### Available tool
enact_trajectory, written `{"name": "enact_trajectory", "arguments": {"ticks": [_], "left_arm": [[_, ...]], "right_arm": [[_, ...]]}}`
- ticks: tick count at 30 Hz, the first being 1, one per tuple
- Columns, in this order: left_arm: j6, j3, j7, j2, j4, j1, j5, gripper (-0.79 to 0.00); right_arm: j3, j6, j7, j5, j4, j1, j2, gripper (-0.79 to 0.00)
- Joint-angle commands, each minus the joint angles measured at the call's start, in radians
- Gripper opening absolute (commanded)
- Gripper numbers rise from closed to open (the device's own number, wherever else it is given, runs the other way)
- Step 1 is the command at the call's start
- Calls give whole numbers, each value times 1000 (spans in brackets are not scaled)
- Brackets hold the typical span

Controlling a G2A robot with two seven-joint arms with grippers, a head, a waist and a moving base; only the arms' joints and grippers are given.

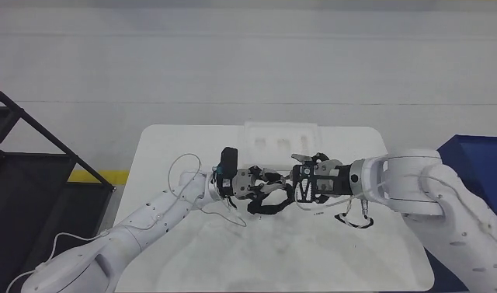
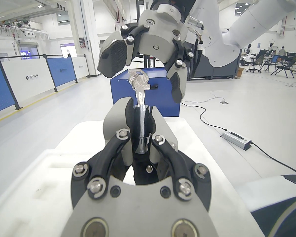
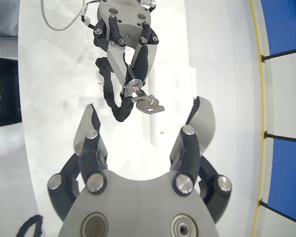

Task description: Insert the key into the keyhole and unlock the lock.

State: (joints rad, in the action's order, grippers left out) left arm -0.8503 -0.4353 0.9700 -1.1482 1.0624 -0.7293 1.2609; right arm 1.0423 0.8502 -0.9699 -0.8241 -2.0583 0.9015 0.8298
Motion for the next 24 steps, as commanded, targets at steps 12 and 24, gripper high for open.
{"name": "enact_trajectory", "arguments": {"ticks": [12, 24], "left_arm": [[-43, 2, -43, 9, 10, -3, -28, -785], [-59, 0, -59, 8, 13, -5, -34, -785]], "right_arm": [[-16, 46, 48, -138, -56, 0, -16, -434], [-14, 53, 107, -175, -58, 20, -20, -785]]}}
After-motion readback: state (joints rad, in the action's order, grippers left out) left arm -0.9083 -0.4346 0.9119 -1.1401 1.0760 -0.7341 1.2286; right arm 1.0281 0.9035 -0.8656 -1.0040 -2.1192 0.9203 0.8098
